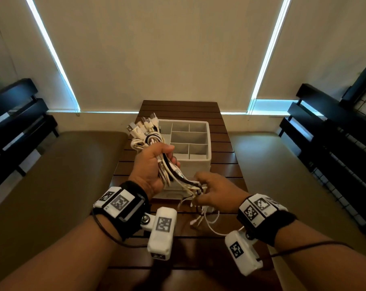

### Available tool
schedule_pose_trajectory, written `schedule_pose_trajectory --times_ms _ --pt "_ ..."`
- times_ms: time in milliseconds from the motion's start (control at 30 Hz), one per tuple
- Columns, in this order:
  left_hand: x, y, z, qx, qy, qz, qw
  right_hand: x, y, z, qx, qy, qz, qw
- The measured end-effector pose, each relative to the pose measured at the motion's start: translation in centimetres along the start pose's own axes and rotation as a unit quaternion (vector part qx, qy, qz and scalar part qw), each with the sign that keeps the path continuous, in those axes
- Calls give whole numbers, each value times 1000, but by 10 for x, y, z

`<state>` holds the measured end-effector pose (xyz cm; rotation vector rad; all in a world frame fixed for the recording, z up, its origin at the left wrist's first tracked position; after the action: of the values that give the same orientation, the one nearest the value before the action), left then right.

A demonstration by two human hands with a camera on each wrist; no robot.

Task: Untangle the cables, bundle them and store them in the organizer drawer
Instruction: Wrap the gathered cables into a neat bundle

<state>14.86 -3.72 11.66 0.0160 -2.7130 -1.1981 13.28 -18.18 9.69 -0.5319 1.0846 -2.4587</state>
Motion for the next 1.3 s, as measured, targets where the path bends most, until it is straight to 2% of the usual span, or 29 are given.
schedule_pose_trajectory --times_ms 67,167,267,300,400,433,533,600,667,733,767,833,900,933,967,1033,1067,1100,1133,1200,1233,1300 --pt "-8 6 9 -14 28 -13 999 3 10 7 -117 24 1 993" --pt "-13 11 16 -14 49 -20 999 7 15 11 -169 50 14 984" --pt "-16 17 19 -13 59 -27 998 5 29 11 -231 92 -24 968" --pt "-18 19 20 -12 60 -30 998 5 36 12 -266 111 -47 956" --pt "-21 29 28 1 74 -43 996 6 58 15 -398 153 -125 896" --pt "-22 32 32 5 83 -49 995 6 60 16 -398 159 -131 894" --pt "-23 32 42 5 114 -53 992 6 44 24 -215 180 -62 958" --pt "-22 26 42 5 121 -48 991 5 23 20 -159 149 -8 976" --pt "-21 22 39 18 122 -47 991 4 4 3 -193 46 28 980" --pt "-22 27 37 36 119 -53 991 2 -2 -12 -88 -37 37 995" --pt "-23 32 36 41 116 -58 991 2 3 -14 4 -49 31 998" --pt "-23 42 38 41 112 -67 991 -2 18 -6 176 -3 24 984" --pt "-20 47 42 38 113 -71 990 -5 31 1 270 36 2 962" --pt "-20 47 44 38 115 -71 990 -6 35 1 283 33 -9 959" --pt "-19 45 45 39 115 -67 990 -4 36 -1 241 22 -14 970" --pt "-17 42 46 41 113 -57 991 0 29 -3 58 7 -19 998" --pt "-17 41 47 39 110 -52 992 3 24 1 -45 23 -16 999" --pt "-16 40 48 39 108 -49 992 4 20 11 -123 69 -8 990" --pt "-16 39 49 40 108 -47 992 4 18 20 -157 117 -5 981" --pt "-17 34 48 46 113 -50 991 4 13 29 -72 172 4 983" --pt "-18 31 47 48 118 -52 990 3 5 23 27 174 17 984" --pt "-19 26 42 48 125 -56 989 -1 -16 3 206 171 47 962"
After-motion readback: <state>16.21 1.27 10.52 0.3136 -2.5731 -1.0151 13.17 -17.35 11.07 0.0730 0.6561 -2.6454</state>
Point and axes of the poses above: each hand's wrist, its own x-axis away from the middle knuckle, its own z-axis out of the back of the hand, y = z × x, the point moved 7 cm from there along -x, towards the middle knuckle, and after that the axes turned 4 degrees about -z, right-handed, at the moved point
